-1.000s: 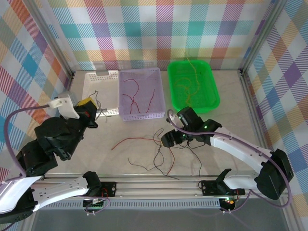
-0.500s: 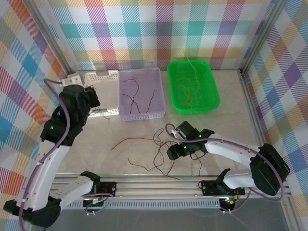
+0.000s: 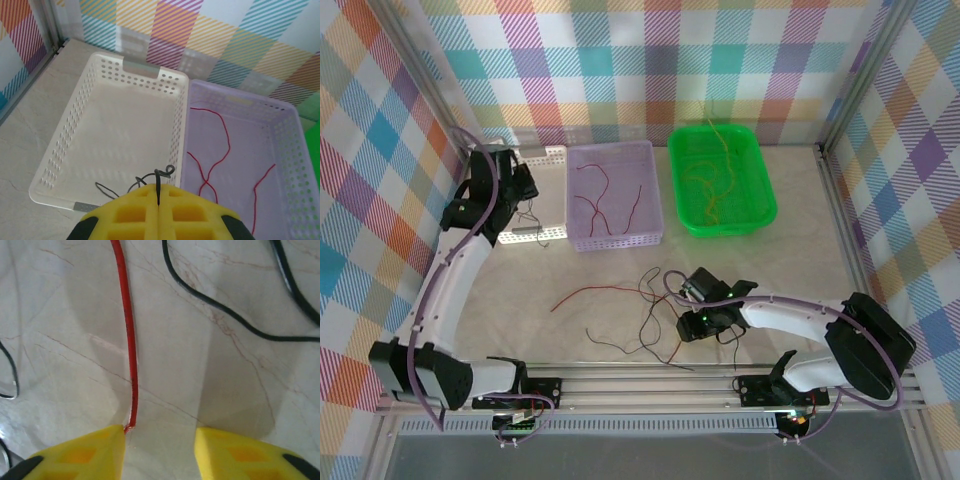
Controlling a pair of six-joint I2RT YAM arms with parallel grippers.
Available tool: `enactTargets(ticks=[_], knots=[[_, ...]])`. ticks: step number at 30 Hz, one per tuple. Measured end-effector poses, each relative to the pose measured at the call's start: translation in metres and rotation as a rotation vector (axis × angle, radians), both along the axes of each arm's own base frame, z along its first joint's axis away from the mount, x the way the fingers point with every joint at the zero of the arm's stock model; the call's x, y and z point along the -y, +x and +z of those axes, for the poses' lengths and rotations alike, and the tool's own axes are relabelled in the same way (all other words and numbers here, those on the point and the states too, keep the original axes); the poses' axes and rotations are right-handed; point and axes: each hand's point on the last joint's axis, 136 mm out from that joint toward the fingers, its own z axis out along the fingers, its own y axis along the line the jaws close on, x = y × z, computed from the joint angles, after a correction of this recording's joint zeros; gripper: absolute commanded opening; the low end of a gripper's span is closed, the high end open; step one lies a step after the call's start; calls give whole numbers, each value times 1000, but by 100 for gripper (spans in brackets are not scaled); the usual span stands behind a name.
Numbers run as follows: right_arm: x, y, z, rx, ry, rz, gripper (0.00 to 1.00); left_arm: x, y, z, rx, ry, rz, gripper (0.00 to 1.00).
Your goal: Untangle the cables
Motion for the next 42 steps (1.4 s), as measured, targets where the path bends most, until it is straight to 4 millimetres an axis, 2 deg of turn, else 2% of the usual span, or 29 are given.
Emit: enactTargets(ticks=[3, 6, 10, 13, 16, 21, 23, 24, 26, 30, 35, 42], knots=[[5, 3, -2, 11, -31, -17, 12, -10, 15, -10, -27, 4, 29, 0], [4, 4, -1, 17, -23, -24, 0, -18, 30, -18, -45, 4, 51, 0], [0, 4, 3, 29, 8, -18, 0, -27, 49, -23, -62, 8, 67, 0], [-15, 0, 15, 43, 92, 12, 0, -29, 66, -25, -71, 17, 66, 0], [-24, 2, 48, 116, 196, 29, 0, -28, 81, -35, -91, 25, 63, 0], [-33, 11, 122, 263, 361, 32, 1, -29, 94, -74, -177, 43, 65, 0], [-34, 11, 135, 285, 395, 32, 26, -29, 98, -91, -213, 47, 65, 0], [-34, 10, 135, 281, 397, 33, 33, -30, 100, -99, -229, 50, 67, 0], [-34, 8, 125, 258, 380, 33, 39, -31, 104, -113, -258, 57, 72, 0], [-24, -2, 83, 166, 289, 27, 48, -33, 116, -134, -298, 77, 78, 0], [-13, -11, 55, 110, 235, 12, 52, -39, 125, -154, -334, 110, 98, 0], [-22, -7, 32, 71, 199, 9, 53, -53, 145, -184, -379, 160, 138, 0]])
